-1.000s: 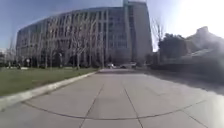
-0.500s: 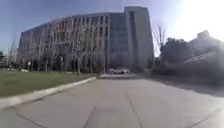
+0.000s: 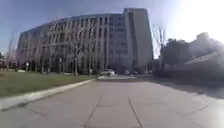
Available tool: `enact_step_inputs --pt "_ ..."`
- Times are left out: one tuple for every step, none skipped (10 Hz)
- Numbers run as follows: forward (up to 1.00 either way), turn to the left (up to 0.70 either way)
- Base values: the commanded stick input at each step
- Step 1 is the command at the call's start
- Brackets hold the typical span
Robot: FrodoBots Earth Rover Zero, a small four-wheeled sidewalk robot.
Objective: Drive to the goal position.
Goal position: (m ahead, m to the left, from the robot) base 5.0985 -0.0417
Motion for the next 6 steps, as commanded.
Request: enact_step_inputs --pt "1.00 0.05" --pt "1.00 0.05" --pt "1.00 0.05" --pt "1.00 0.05" --pt "1.00 0.05" --pt "1.00 0.05"
